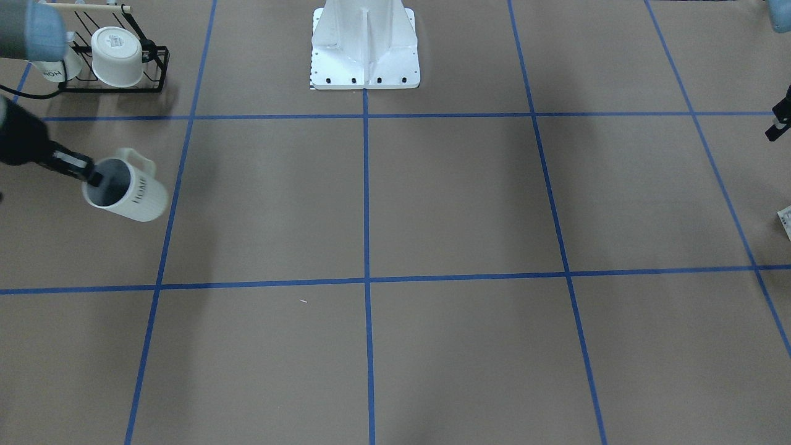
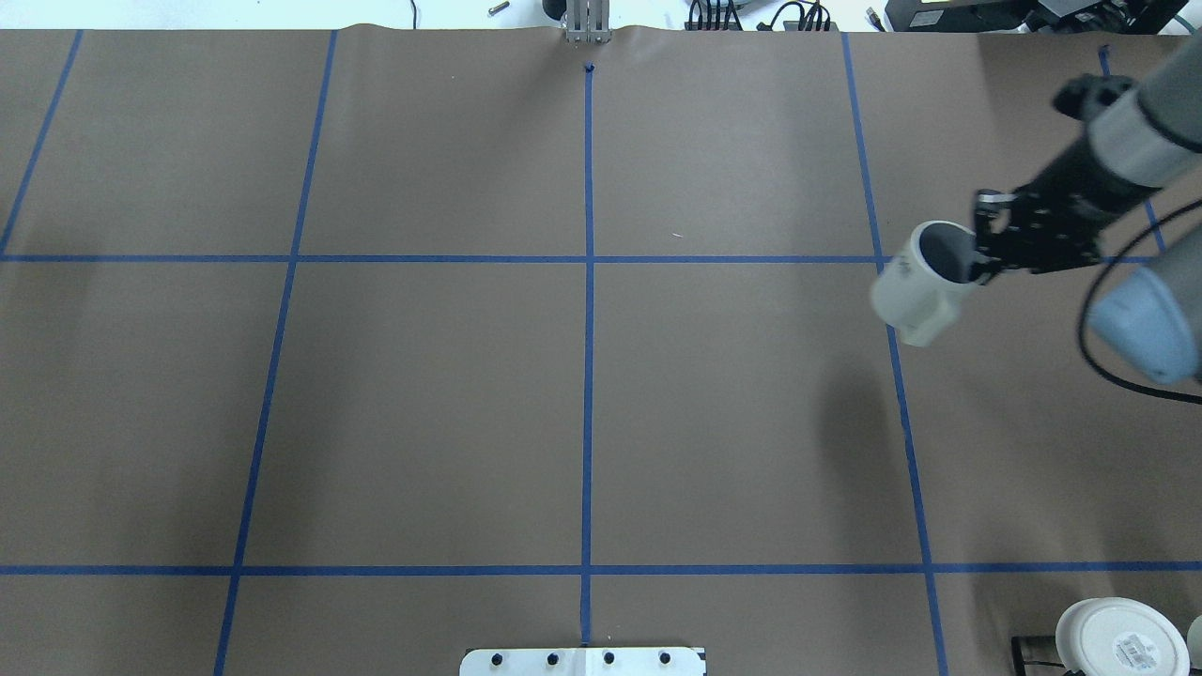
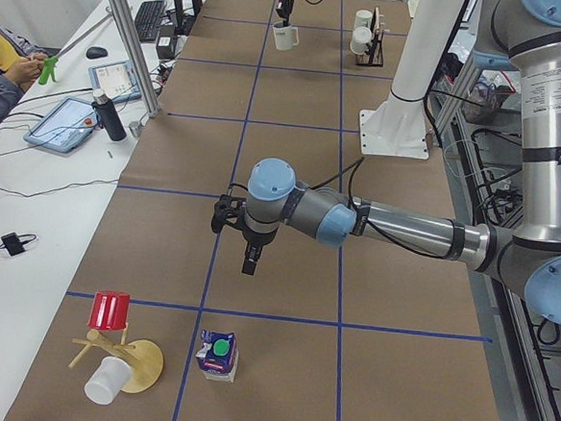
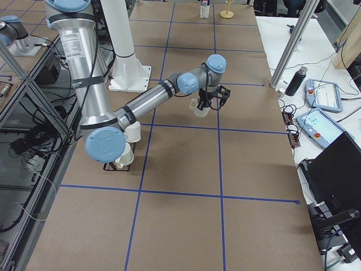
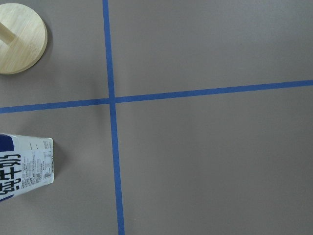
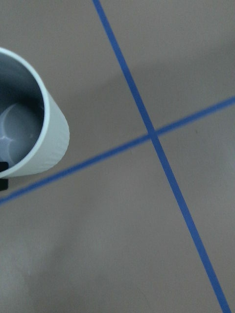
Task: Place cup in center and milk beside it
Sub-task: 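Carry the white mug with the right gripper toward the table center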
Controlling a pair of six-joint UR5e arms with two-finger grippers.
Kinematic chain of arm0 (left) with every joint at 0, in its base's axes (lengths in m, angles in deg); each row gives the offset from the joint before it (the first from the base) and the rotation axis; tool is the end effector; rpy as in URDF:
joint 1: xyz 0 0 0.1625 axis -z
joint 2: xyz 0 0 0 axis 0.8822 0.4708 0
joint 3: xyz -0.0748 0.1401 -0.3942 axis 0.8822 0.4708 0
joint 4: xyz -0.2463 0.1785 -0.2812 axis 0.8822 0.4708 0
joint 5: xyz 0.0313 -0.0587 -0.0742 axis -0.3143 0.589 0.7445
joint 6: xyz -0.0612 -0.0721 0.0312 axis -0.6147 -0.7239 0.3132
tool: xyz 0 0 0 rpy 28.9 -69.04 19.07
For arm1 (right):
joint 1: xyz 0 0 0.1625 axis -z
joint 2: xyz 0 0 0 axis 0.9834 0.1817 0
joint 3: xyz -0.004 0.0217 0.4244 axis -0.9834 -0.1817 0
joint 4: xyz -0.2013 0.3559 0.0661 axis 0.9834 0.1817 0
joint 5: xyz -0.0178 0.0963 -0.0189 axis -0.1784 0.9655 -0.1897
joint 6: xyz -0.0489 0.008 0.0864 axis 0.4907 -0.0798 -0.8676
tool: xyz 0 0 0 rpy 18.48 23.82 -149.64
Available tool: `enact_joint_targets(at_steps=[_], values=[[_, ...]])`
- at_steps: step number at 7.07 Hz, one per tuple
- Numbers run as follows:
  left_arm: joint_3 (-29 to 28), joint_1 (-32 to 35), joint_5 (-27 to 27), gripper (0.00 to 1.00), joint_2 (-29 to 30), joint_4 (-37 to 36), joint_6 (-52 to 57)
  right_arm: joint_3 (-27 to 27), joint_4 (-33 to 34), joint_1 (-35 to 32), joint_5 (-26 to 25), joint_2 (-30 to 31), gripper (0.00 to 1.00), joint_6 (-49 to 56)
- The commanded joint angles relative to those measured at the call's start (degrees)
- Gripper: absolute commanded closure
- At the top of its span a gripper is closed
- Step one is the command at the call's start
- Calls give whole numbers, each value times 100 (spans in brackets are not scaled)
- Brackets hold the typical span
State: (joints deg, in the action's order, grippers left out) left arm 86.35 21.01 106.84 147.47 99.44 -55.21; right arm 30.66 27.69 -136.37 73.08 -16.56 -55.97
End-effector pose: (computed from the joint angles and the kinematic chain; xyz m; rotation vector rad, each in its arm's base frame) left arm -0.0098 -0.4334 0.5550 0.2057 0.8239 0.0312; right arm -0.2620 -0.5155 0.3341 -0.2849 -0.8785 0.3747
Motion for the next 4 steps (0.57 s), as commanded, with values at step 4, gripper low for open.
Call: enact_joint_targets(at_steps=[4], values=[[-59,13,-25,2,13,0,27,-3974,-1845,1579,-1711,-3818,100,-3740]])
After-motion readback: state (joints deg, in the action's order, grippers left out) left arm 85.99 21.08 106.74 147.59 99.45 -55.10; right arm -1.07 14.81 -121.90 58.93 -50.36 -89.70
